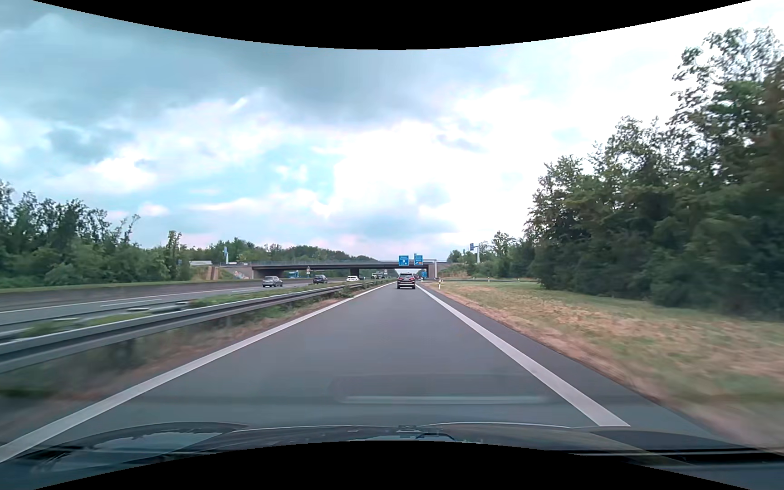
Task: Follow the waypoints while adhering to traffic rules and regulations
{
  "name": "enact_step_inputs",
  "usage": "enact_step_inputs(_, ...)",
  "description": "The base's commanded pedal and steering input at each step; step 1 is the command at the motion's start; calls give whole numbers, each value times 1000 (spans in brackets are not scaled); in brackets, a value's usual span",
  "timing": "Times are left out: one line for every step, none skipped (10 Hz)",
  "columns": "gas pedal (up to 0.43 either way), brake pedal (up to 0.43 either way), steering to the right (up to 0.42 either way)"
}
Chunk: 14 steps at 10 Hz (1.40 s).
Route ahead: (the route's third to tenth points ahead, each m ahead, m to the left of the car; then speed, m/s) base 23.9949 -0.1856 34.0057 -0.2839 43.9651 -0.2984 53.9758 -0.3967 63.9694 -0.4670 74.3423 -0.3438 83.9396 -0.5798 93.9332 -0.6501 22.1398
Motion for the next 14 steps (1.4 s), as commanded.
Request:
enact_step_inputs(157, 0, -2)
enact_step_inputs(157, 0, -2)
enact_step_inputs(157, 0, -2)
enact_step_inputs(157, 0, -2)
enact_step_inputs(157, 0, -2)
enact_step_inputs(157, 0, -1)
enact_step_inputs(157, 0, -2)
enact_step_inputs(150, 0, -1)
enact_step_inputs(150, 0, -2)
enact_step_inputs(138, 0, -2)
enact_step_inputs(138, 0, -1)
enact_step_inputs(138, 0, -2)
enact_step_inputs(138, 0, -2)
enact_step_inputs(138, 0, -2)
